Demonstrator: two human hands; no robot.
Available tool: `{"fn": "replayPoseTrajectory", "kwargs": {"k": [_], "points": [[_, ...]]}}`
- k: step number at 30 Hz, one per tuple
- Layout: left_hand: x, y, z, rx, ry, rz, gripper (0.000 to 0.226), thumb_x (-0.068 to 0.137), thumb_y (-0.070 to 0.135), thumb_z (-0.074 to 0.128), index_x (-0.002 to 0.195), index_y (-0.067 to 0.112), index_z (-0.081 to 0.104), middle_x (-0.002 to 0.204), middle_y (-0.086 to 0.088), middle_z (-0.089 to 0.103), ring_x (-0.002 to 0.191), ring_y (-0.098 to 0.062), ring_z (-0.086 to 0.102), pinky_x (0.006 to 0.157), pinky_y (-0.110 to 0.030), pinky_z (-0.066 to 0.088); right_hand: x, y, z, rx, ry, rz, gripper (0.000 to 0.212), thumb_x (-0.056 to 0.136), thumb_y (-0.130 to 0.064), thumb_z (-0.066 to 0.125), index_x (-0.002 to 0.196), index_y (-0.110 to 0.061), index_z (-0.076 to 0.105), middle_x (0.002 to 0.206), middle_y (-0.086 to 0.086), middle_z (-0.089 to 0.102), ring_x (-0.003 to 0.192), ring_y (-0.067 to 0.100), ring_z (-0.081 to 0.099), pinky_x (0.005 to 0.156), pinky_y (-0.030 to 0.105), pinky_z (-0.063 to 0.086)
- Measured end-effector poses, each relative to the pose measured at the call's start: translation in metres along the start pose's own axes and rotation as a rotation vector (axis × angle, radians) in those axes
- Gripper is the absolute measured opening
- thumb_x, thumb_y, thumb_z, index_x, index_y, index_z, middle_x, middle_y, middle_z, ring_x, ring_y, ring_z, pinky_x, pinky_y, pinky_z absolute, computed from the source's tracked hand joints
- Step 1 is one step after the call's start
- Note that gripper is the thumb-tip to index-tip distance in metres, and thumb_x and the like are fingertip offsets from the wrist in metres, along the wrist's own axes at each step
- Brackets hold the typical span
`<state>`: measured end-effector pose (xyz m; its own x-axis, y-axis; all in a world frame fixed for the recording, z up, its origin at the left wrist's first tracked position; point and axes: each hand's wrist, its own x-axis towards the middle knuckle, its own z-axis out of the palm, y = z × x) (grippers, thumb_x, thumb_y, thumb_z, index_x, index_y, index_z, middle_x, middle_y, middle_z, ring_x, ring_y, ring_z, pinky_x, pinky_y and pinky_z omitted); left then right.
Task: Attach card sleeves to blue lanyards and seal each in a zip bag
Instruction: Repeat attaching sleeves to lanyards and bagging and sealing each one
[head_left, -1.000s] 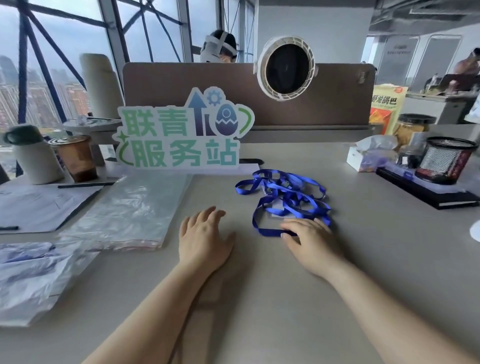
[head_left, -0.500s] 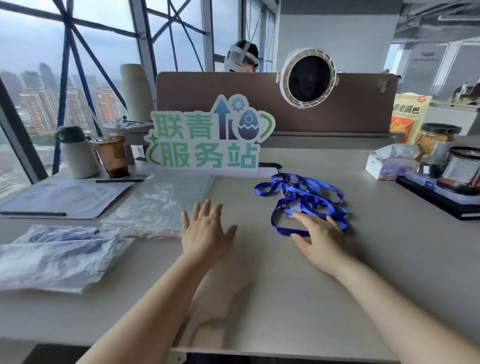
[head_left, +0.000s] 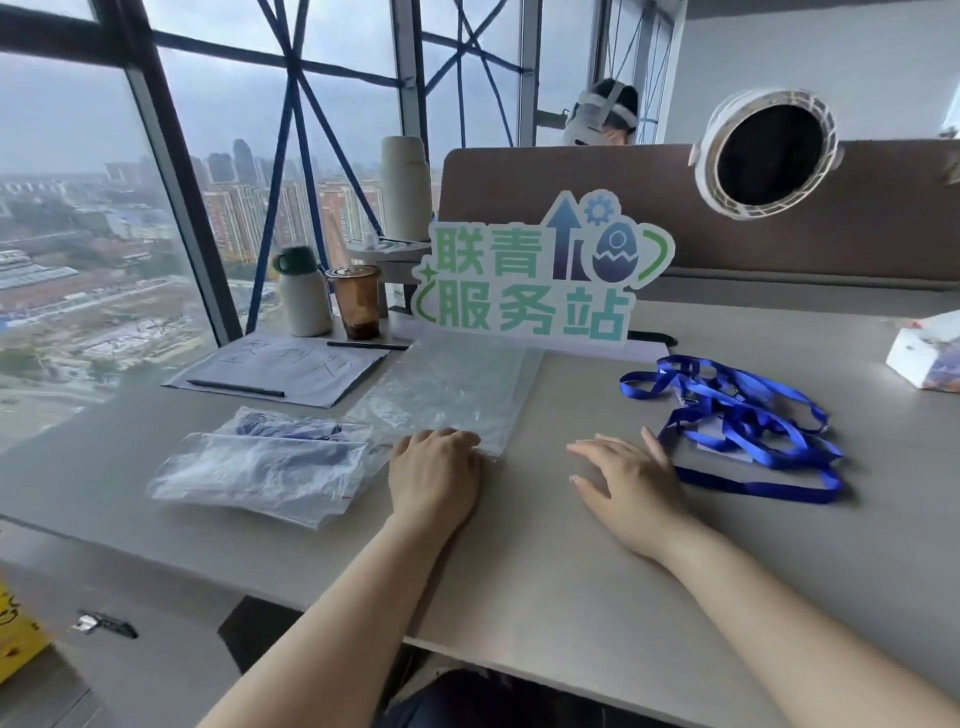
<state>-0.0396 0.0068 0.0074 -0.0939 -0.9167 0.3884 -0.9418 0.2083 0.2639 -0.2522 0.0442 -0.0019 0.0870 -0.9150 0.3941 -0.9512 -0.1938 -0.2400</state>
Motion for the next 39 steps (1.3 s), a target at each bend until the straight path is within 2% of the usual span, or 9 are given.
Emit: {"fn": "replayPoseTrajectory", "kwargs": {"k": [7, 10, 13, 17, 22, 27, 30, 34, 39], "points": [[0.013, 0.002, -0.002, 0.02, 0.039, 0.02, 0.018, 0.091, 0.033, 0.05, 0.097, 0.037, 0.067, 0.108, 0.011, 0.065, 0.104, -0.016, 0.054, 0.086, -0.031, 0.032, -0.004, 0.001, 0.001, 0.052, 0.068, -0.014, 0.025, 0.088, -0.032, 0.058, 0.112, -0.025, 0.061, 0.114, -0.009, 0.063, 0.116, 0.009, 0.053, 0.113, 0.027, 0.003], [0.024, 0.022, -0.006, -0.201, 0.079, 0.03, 0.014, 0.091, 0.037, 0.054, 0.095, 0.036, 0.068, 0.103, 0.011, 0.066, 0.098, -0.016, 0.058, 0.083, -0.031, 0.04, -0.001, 0.003, -0.006, 0.176, 0.105, 0.051, 0.023, 0.088, -0.029, 0.061, 0.109, -0.023, 0.064, 0.11, -0.009, 0.065, 0.102, 0.009, 0.055, 0.113, 0.029, 0.014], [0.033, 0.058, -0.004, -0.511, 0.038, 0.068, 0.013, 0.09, 0.032, 0.059, 0.096, 0.032, 0.071, 0.101, 0.011, 0.068, 0.084, -0.01, 0.063, 0.071, -0.026, 0.048, 0.005, 0.007, -0.024, 0.487, 0.077, 0.202, 0.019, 0.09, -0.028, 0.059, 0.106, -0.021, 0.066, 0.105, -0.008, 0.067, 0.099, 0.008, 0.057, 0.09, 0.022, 0.043], [0.033, 0.101, 0.009, -0.669, -0.069, 0.174, 0.02, 0.092, 0.021, 0.057, 0.102, 0.032, 0.069, 0.102, 0.016, 0.069, 0.092, -0.004, 0.064, 0.076, -0.027, 0.052, 0.012, 0.021, -0.048, 0.739, 0.058, 0.35, 0.029, 0.092, -0.041, 0.052, 0.093, -0.017, 0.069, 0.09, -0.006, 0.071, 0.089, 0.007, 0.064, 0.08, 0.021, 0.047], [0.025, 0.126, 0.034, -0.747, -0.145, 0.254, 0.022, 0.09, 0.019, 0.06, 0.108, 0.03, 0.064, 0.099, 0.018, 0.069, 0.094, 0.001, 0.062, 0.088, -0.03, 0.05, 0.005, 0.051, -0.043, 0.676, 0.221, 0.456, 0.024, 0.09, -0.029, 0.058, 0.077, -0.012, 0.068, 0.076, 0.003, 0.07, 0.077, 0.02, 0.065, 0.076, 0.037, 0.051], [0.028, 0.11, 0.038, -0.421, -0.131, 0.32, 0.015, 0.088, 0.034, 0.06, 0.102, 0.037, 0.065, 0.105, 0.016, 0.064, 0.097, -0.01, 0.057, 0.086, -0.033, 0.045, 0.006, 0.061, -0.045, 0.662, 0.252, 0.477, 0.02, 0.089, -0.023, 0.058, 0.077, -0.011, 0.068, 0.075, -0.003, 0.069, 0.076, 0.014, 0.061, 0.067, 0.019, 0.044], [0.03, 0.098, 0.038, -0.364, -0.155, 0.284, 0.01, 0.086, 0.033, 0.059, 0.089, 0.039, 0.066, 0.097, 0.015, 0.065, 0.091, -0.01, 0.058, 0.077, -0.029, 0.045, 0.003, 0.06, -0.043, 0.655, 0.247, 0.476, 0.021, 0.09, -0.024, 0.057, 0.079, -0.009, 0.067, 0.078, -0.002, 0.07, 0.081, 0.015, 0.062, 0.074, 0.026, 0.046], [0.03, 0.101, 0.037, -0.467, -0.177, 0.233, 0.015, 0.085, 0.028, 0.058, 0.077, 0.039, 0.063, 0.091, 0.015, 0.065, 0.08, -0.005, 0.06, 0.063, -0.023, 0.045, 0.0, 0.06, -0.039, 0.657, 0.261, 0.474, 0.028, 0.086, -0.041, 0.06, 0.081, -0.014, 0.067, 0.078, -0.004, 0.07, 0.081, 0.013, 0.063, 0.08, 0.031, 0.048], [0.022, 0.114, 0.036, -0.634, -0.133, 0.255, 0.016, 0.084, 0.03, 0.063, 0.073, 0.04, 0.058, 0.085, 0.013, 0.066, 0.076, -0.003, 0.06, 0.07, -0.028, 0.05, -0.004, 0.058, -0.033, 0.598, 0.173, 0.447, 0.034, 0.078, -0.054, 0.064, 0.082, -0.021, 0.07, 0.076, -0.008, 0.07, 0.079, 0.013, 0.064, 0.079, 0.036, 0.052]]}}
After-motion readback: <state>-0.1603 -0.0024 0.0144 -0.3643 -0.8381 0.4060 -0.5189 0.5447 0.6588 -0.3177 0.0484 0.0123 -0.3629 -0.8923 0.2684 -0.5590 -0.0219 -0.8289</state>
